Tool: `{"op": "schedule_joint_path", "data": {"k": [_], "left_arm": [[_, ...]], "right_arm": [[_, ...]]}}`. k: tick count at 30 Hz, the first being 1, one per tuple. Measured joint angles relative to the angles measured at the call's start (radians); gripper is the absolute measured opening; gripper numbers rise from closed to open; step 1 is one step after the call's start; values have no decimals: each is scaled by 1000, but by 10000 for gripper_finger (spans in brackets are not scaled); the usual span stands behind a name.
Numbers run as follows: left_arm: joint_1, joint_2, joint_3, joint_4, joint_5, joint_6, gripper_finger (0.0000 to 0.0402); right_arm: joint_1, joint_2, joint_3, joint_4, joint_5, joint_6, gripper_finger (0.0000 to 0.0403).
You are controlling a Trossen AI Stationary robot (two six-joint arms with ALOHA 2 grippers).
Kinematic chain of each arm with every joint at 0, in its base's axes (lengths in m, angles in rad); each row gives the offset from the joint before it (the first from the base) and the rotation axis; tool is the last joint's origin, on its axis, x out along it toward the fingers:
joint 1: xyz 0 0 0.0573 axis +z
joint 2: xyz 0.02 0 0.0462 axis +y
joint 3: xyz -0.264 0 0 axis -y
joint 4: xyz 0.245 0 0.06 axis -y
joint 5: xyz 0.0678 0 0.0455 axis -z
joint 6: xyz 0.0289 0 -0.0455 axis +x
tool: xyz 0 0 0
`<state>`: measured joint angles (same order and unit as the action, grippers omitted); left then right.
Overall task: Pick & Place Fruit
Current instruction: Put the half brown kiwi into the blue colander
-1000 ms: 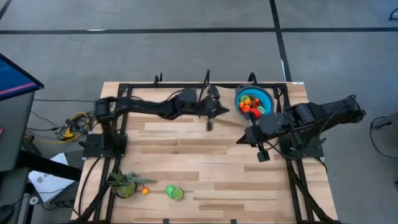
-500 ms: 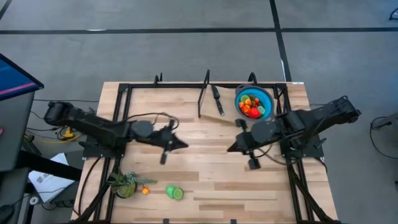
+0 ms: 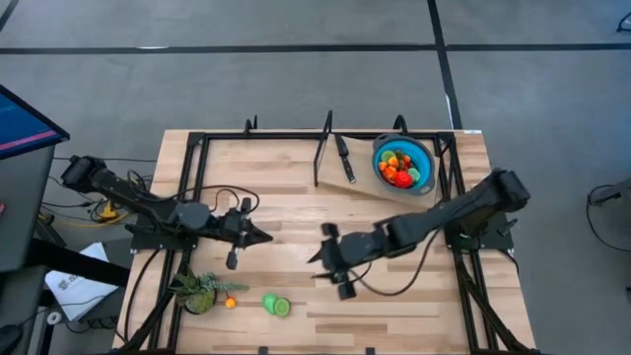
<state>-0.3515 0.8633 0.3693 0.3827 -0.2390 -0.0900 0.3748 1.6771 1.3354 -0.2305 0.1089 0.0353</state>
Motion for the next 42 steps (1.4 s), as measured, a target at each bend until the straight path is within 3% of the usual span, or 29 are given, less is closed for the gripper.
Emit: {"op": "schedule_joint_path", "data": {"k": [4, 8, 17, 23, 27, 34, 42], "left_arm": [[-10, -5, -21, 0, 0, -4, 1], [-9, -5, -35, 0, 0, -4, 1], [-8, -4, -39, 0, 0, -5, 1], [-3, -4, -39, -1, 0, -5, 1], [-1, -4, -39, -1, 0, -6, 1], [-1, -4, -39, -1, 0, -47, 1], [-1, -4, -39, -3, 0, -46, 1]], "right_arm": [[15, 96, 0, 147, 1, 0, 236], [19, 191, 0, 301, 4, 18, 287], [18, 372, 0, 551, 2, 70, 329], [24, 476, 17, 643, -66, 88, 346], [38, 571, 104, 644, -114, 97, 349], [47, 681, 286, 467, -112, 89, 345], [47, 719, 336, 295, -84, 92, 339]]}}
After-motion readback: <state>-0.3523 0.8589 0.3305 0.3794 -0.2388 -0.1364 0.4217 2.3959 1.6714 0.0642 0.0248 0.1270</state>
